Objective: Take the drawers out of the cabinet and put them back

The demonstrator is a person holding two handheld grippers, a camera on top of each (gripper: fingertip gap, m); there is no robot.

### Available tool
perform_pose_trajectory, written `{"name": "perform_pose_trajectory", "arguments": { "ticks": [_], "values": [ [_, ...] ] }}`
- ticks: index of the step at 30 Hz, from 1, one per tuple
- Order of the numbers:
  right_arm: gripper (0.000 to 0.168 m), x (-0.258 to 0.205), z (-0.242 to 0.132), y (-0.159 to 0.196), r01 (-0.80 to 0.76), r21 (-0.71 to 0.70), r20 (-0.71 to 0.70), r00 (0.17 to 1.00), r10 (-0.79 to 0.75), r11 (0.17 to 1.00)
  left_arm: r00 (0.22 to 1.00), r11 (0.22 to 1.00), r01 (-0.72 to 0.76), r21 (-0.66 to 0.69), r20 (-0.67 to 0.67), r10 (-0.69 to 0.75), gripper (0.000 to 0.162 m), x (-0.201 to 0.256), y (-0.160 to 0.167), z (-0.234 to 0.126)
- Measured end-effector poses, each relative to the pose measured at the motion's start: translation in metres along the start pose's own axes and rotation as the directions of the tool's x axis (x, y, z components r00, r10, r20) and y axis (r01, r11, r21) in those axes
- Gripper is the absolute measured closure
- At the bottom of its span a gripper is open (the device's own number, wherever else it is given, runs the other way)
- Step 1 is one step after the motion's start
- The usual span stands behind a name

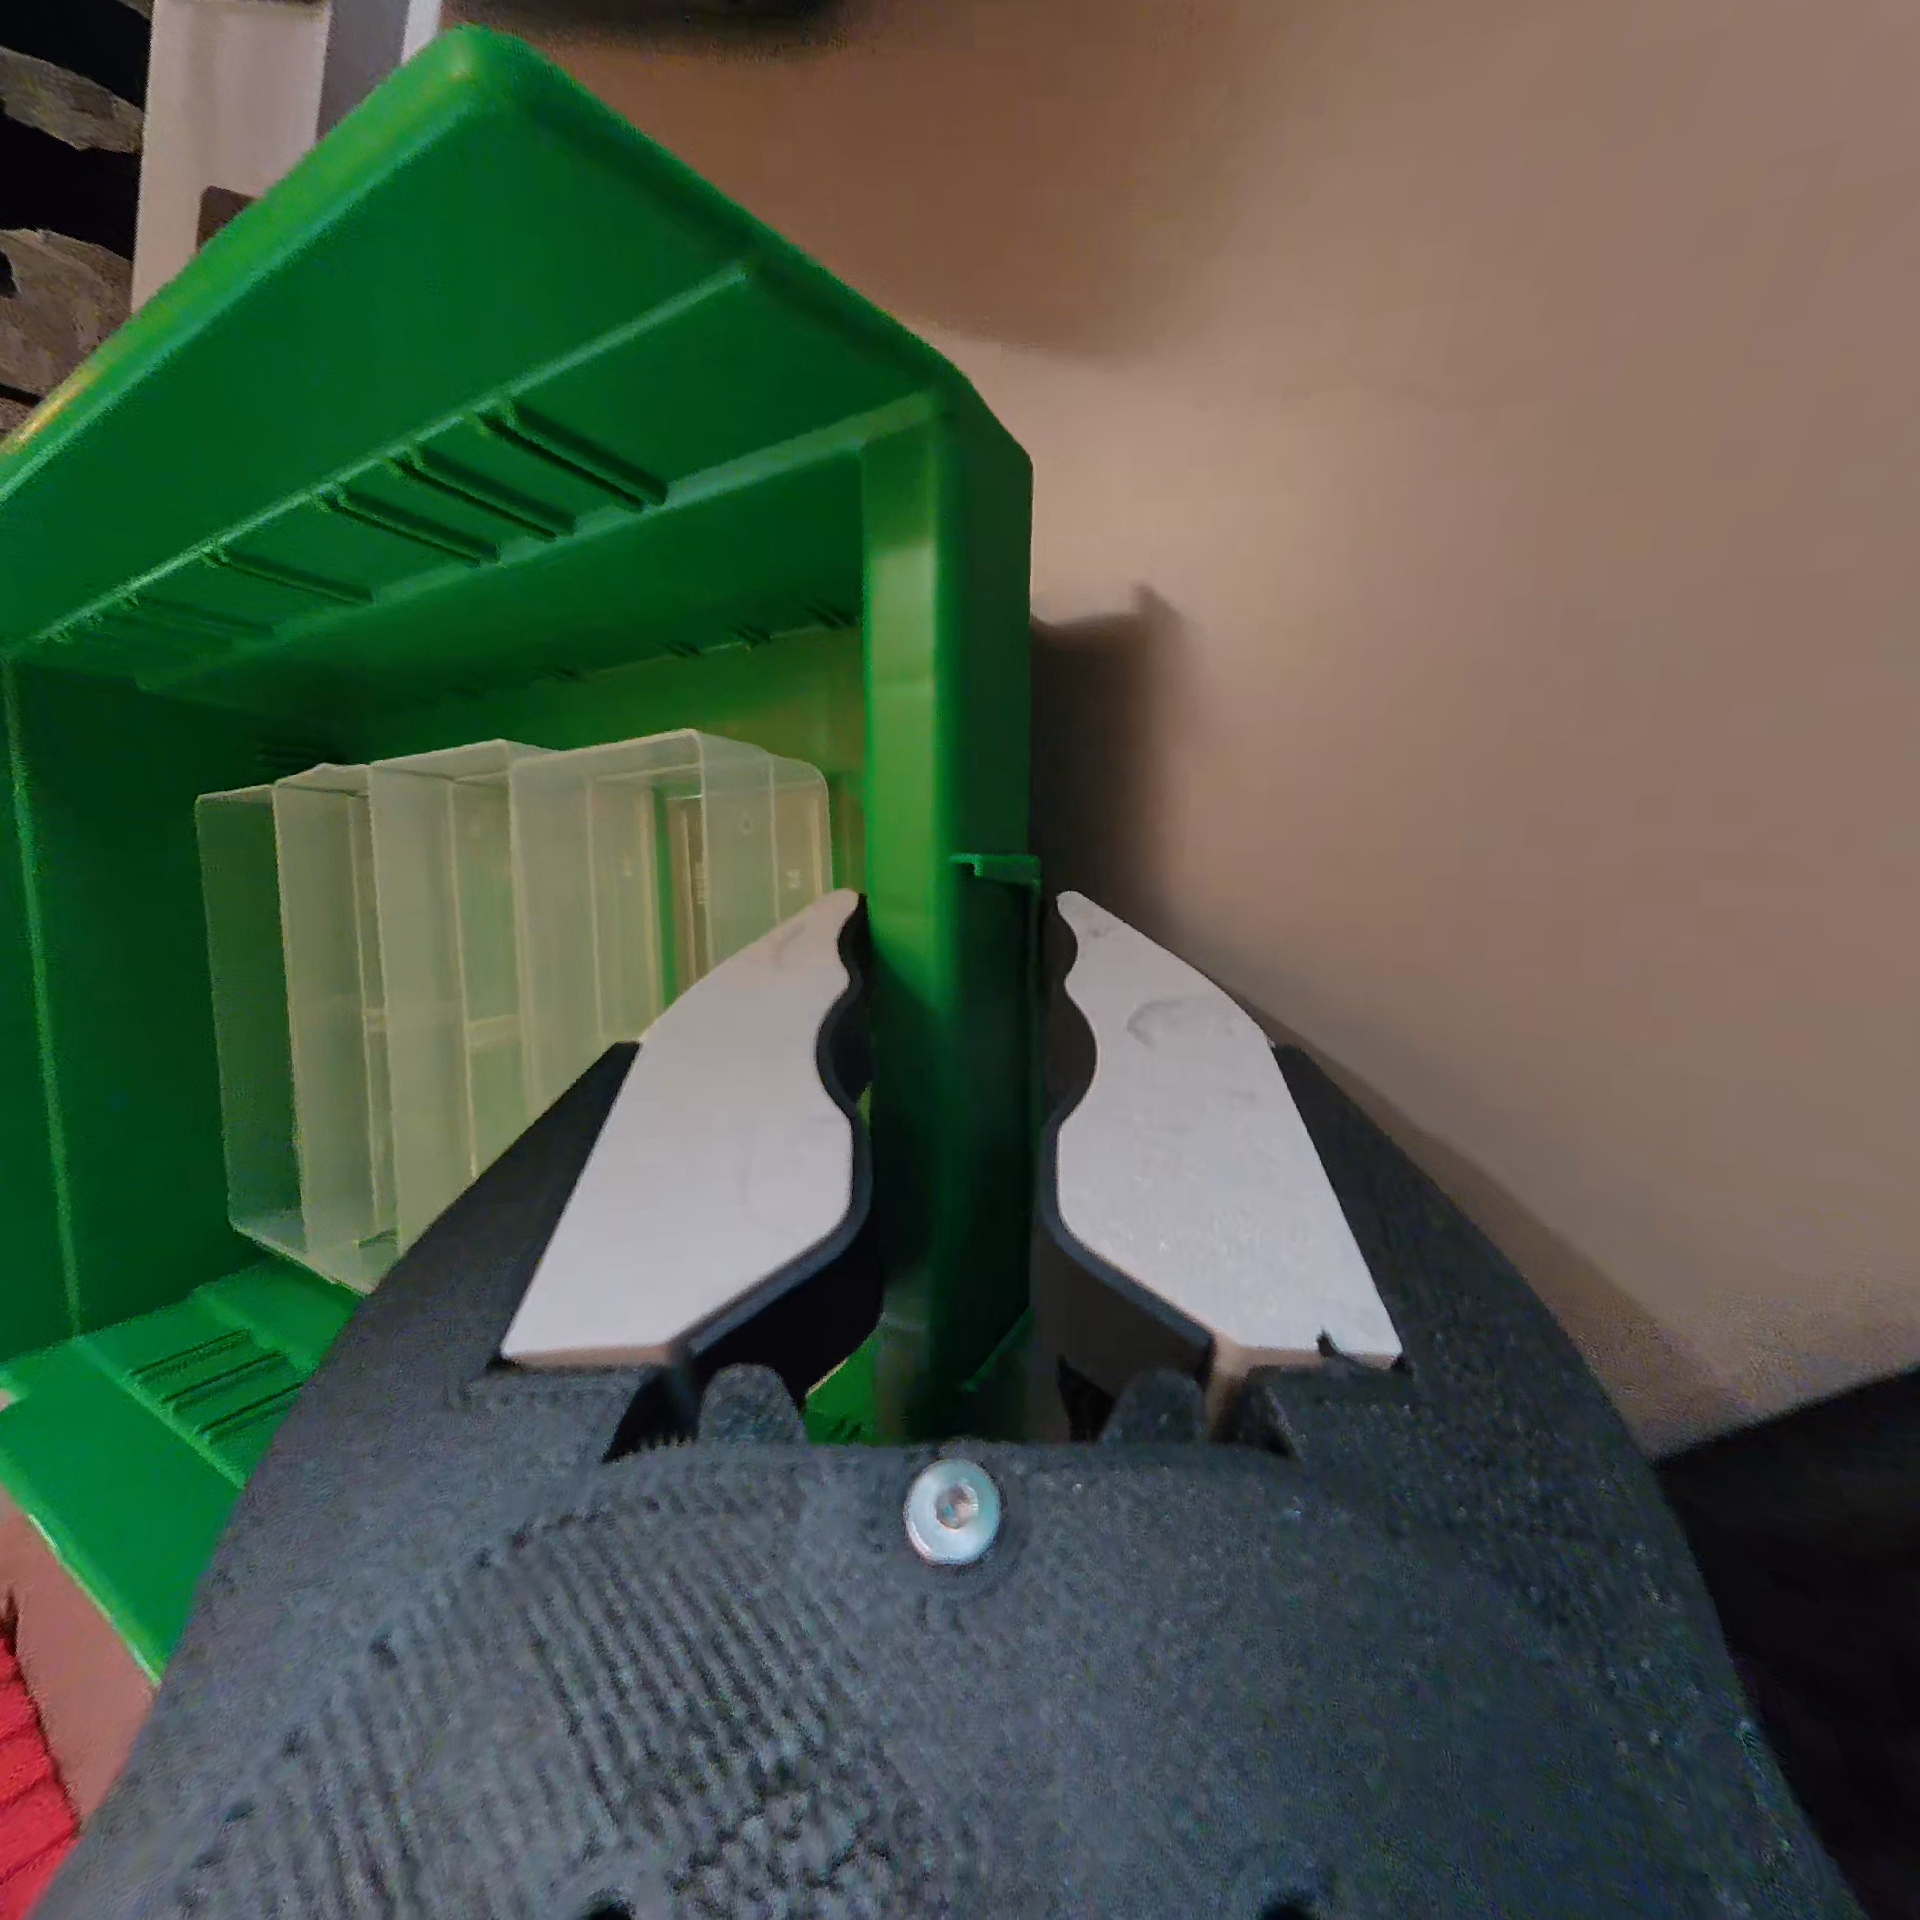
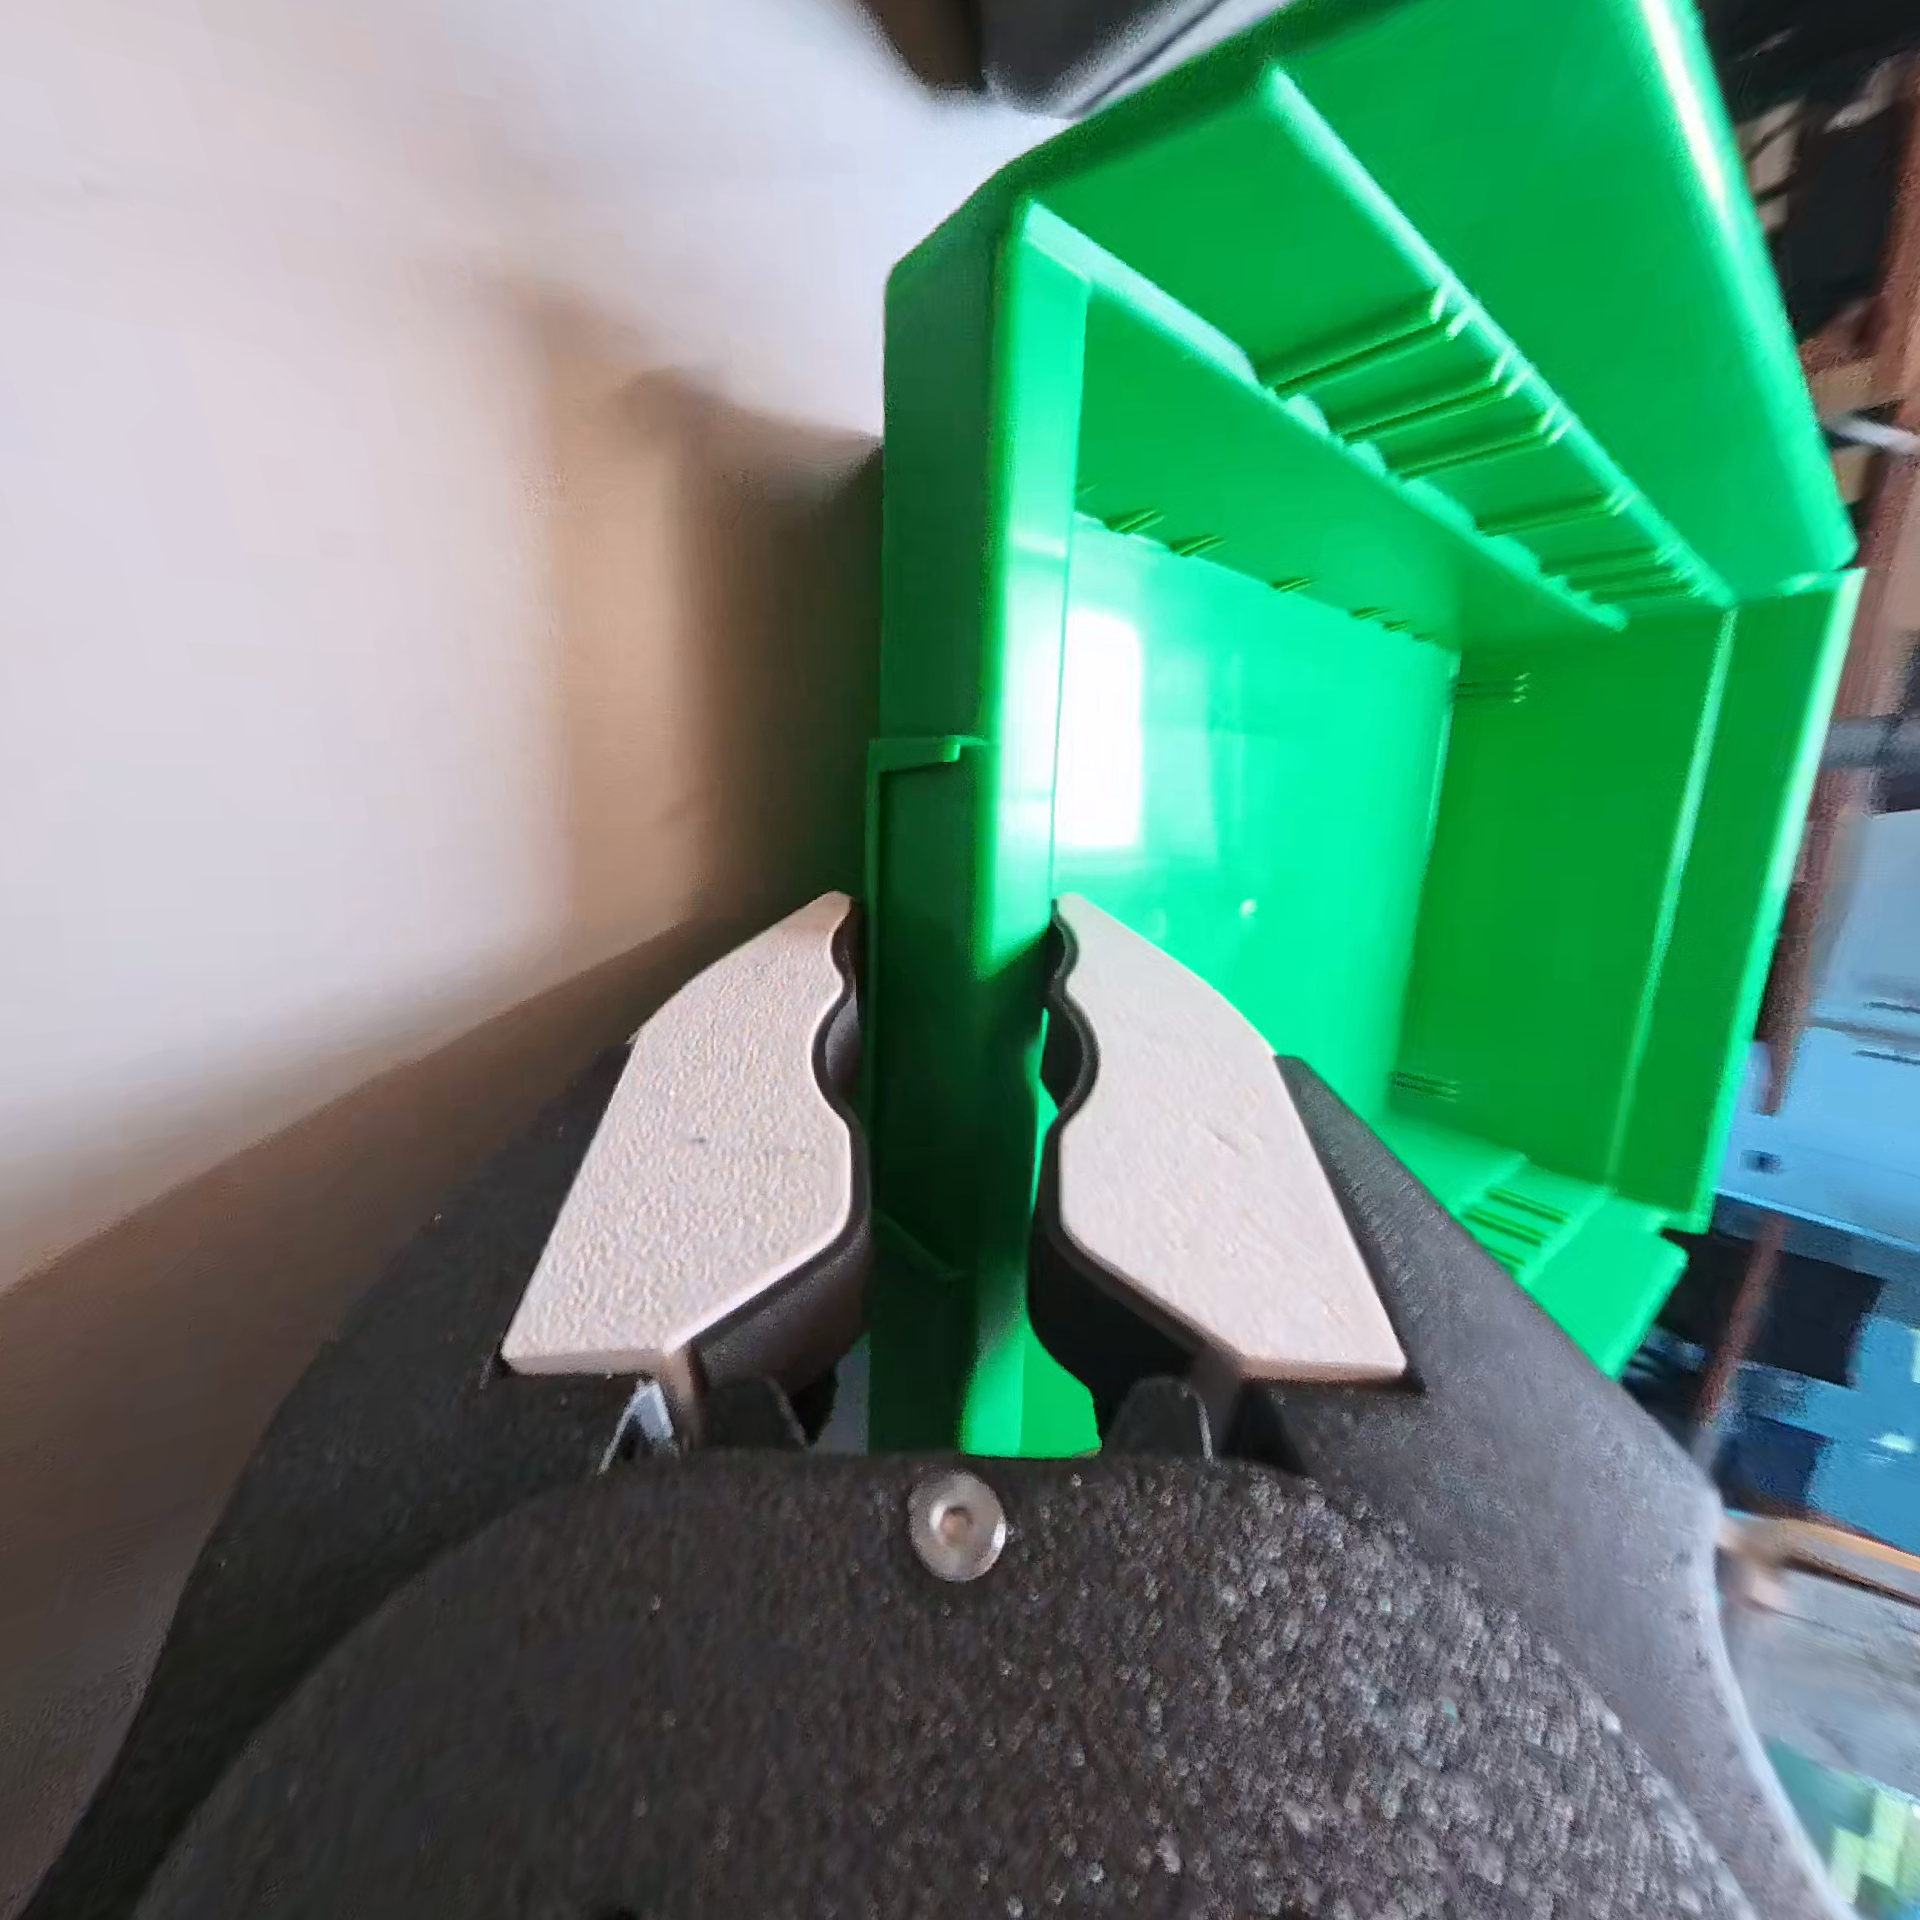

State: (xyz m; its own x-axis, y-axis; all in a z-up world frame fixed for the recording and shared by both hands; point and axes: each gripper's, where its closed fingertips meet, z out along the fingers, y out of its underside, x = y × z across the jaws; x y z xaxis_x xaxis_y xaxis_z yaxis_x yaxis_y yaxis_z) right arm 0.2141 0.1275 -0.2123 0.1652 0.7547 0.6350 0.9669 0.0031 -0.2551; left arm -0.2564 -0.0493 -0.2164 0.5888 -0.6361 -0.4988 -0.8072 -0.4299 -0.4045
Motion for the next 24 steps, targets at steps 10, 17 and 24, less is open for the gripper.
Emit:
{"name": "perform_pose_trajectory", "arguments": {
  "ticks": [10, 17, 24],
  "values": [
    [0.134, 0.007, -0.030, -0.034, -0.197, 0.157, 0.015, 0.980, 0.197, 0.968, 1.000, 0.999, 0.016, 0.035, 0.022, -0.017, 0.132, -0.024, -0.009, 0.020],
    [0.136, 0.050, -0.113, -0.136, -0.401, 0.623, 0.048, 0.877, 0.478, 0.672, 0.999, 0.999, 0.008, 0.034, 0.053, -0.010, 0.132, -0.041, -0.013, 0.033],
    [0.136, 0.074, -0.108, -0.187, -0.456, 0.745, 0.074, 0.782, 0.619, 0.487, 0.993, 1.000, -0.006, 0.029, 0.117, 0.002, 0.131, -0.061, -0.014, 0.045]
  ]
}}
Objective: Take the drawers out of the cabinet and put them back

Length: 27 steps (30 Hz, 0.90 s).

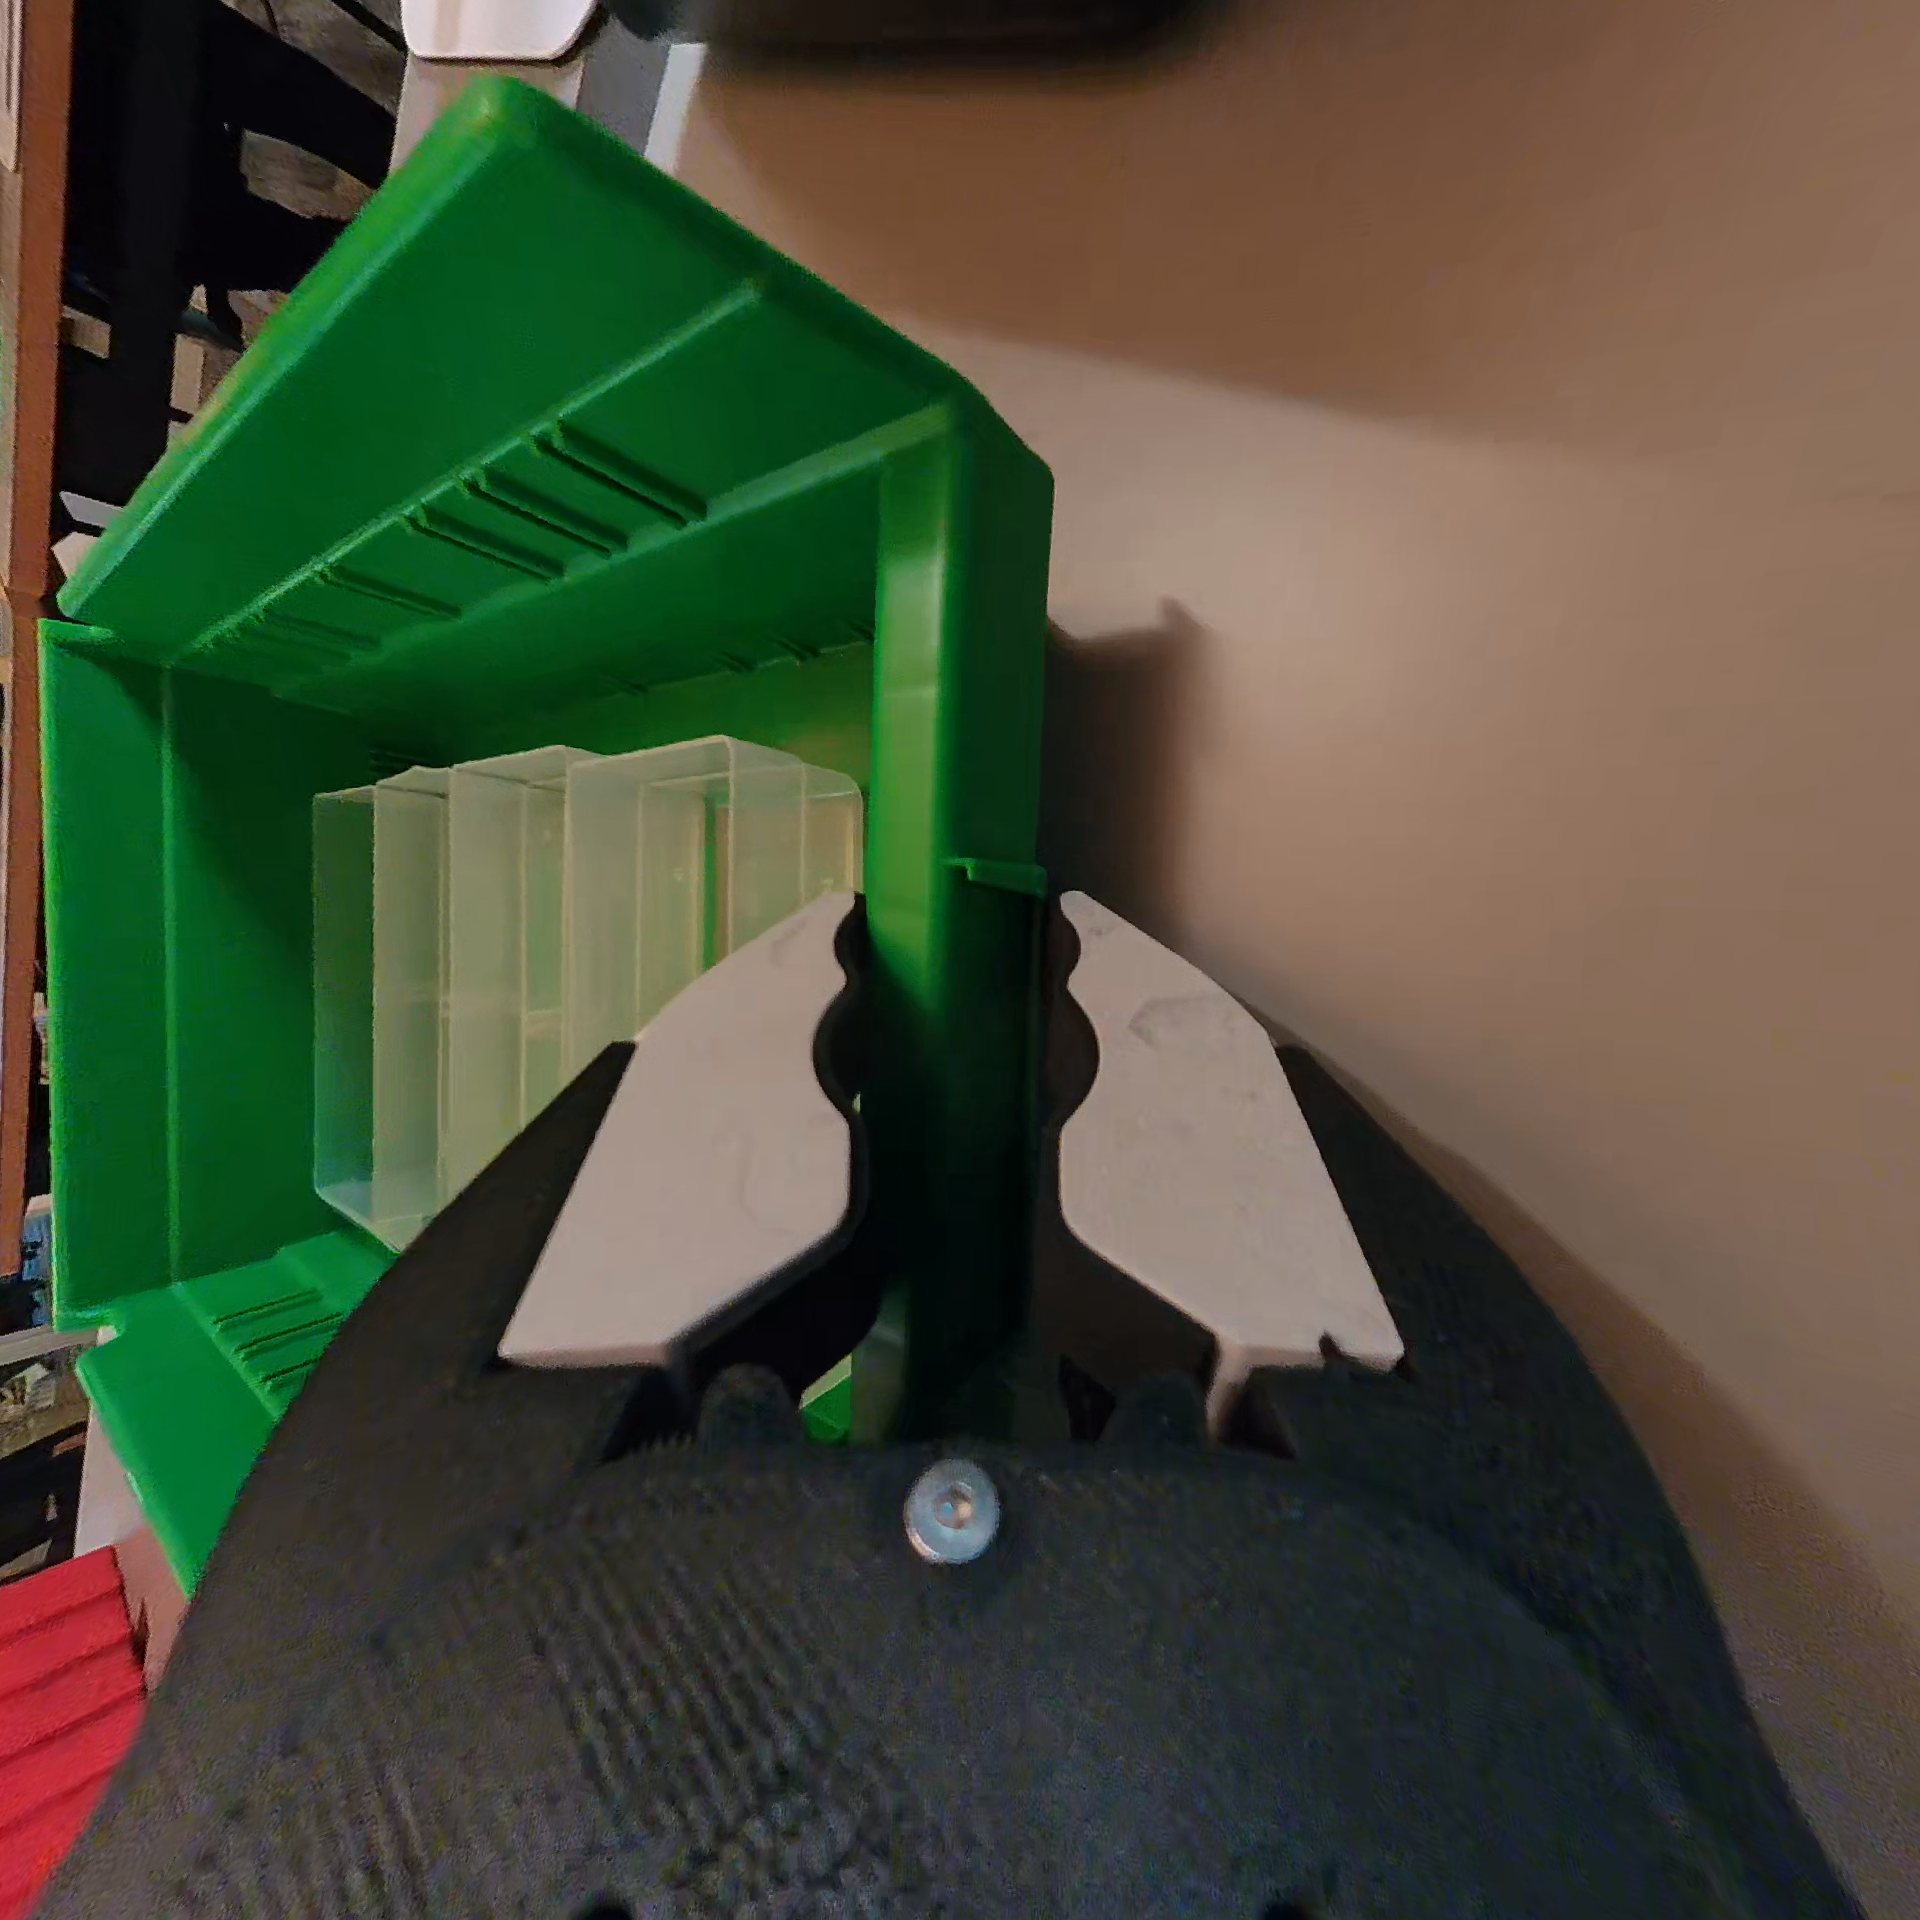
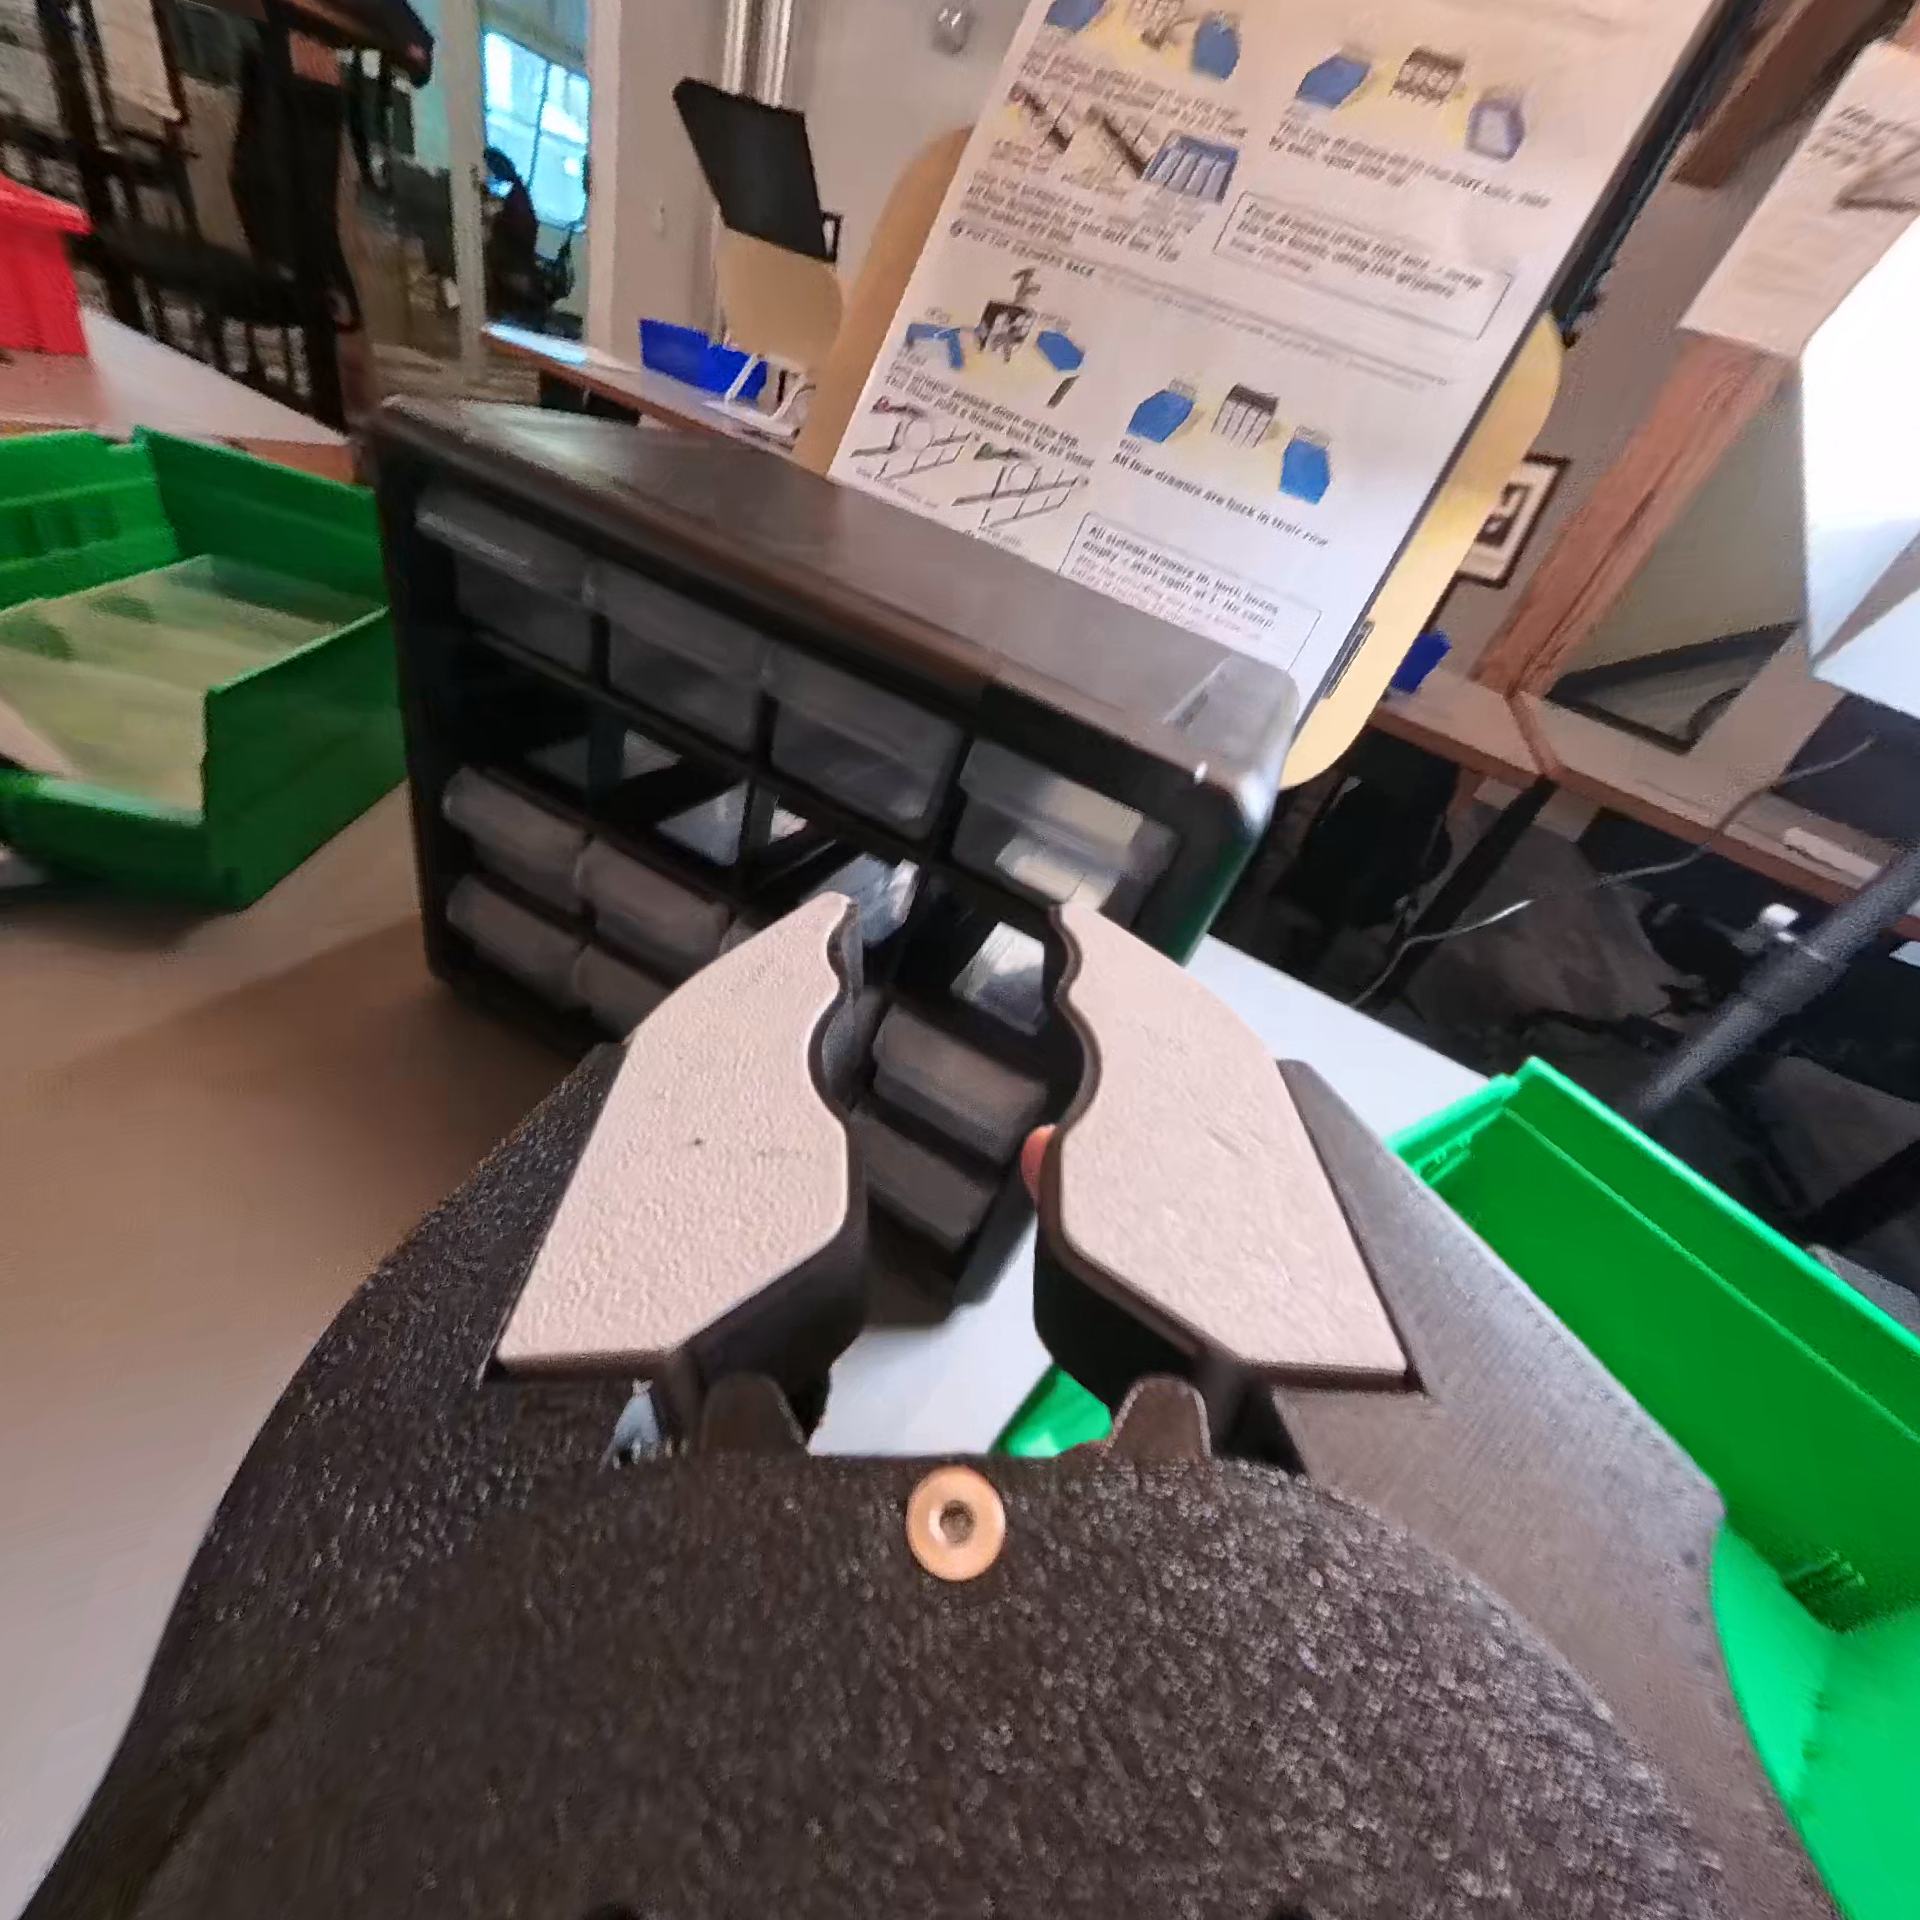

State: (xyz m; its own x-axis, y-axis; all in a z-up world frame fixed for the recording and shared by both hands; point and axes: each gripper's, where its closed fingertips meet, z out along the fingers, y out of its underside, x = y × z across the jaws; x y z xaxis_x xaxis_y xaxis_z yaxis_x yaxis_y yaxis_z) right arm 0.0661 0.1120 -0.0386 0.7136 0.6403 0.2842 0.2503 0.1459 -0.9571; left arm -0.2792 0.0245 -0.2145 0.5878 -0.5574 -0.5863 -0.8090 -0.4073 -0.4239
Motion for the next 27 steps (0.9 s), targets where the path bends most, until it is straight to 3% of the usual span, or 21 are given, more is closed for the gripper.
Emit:
{"name": "perform_pose_trajectory", "arguments": {
  "ticks": [4, 10, 16, 20, 23, 24, 25, 27],
  "values": [
    [0.139, 0.010, 0.024, -0.030, -0.048, 0.045, -0.003, 0.999, 0.048, 0.998, 1.000, 1.000, 0.006, -0.009, 0.014, -0.006, 0.131, -0.003, -0.001, 0.003],
    [0.160, 0.075, 0.045, -0.065, 0.034, 0.013, -0.154, 0.988, -0.032, 0.999, 0.999, 1.000, -0.011, -0.017, 0.050, 0.012, 0.130, -0.004, -0.001, 0.004],
    [0.168, 0.099, 0.075, -0.023, -0.016, -0.197, -0.005, 1.000, 0.015, 0.980, 0.998, 1.000, -0.008, -0.023, 0.063, 0.010, 0.130, -0.005, -0.001, 0.004],
    [0.168, 0.096, 0.084, 0.010, 0.067, -0.334, 0.100, 0.994, -0.036, 0.940, 0.996, 1.000, -0.015, -0.027, 0.083, 0.017, 0.129, -0.005, 0.000, 0.005],
    [0.168, 0.087, 0.083, 0.052, 0.208, -0.465, 0.235, 0.966, -0.106, 0.861, 0.995, 0.999, -0.017, -0.033, 0.094, 0.020, 0.130, -0.005, 0.000, 0.005],
    [0.168, 0.097, 0.091, 0.041, 0.202, -0.371, 0.170, 0.974, -0.148, 0.906, 0.995, 0.999, -0.016, -0.033, 0.095, 0.019, 0.130, -0.005, 0.000, 0.005],
    [0.168, 0.110, 0.095, 0.023, 0.112, -0.281, 0.085, 0.992, -0.092, 0.953, 0.995, 0.999, -0.015, -0.033, 0.096, 0.018, 0.130, -0.005, 0.000, 0.005],
    [0.168, 0.113, 0.089, -0.014, -0.079, -0.150, 0.135, 0.986, 0.100, 0.985, 0.995, 0.999, -0.014, -0.035, 0.100, 0.018, 0.130, -0.005, 0.000, 0.005]
  ]
}}
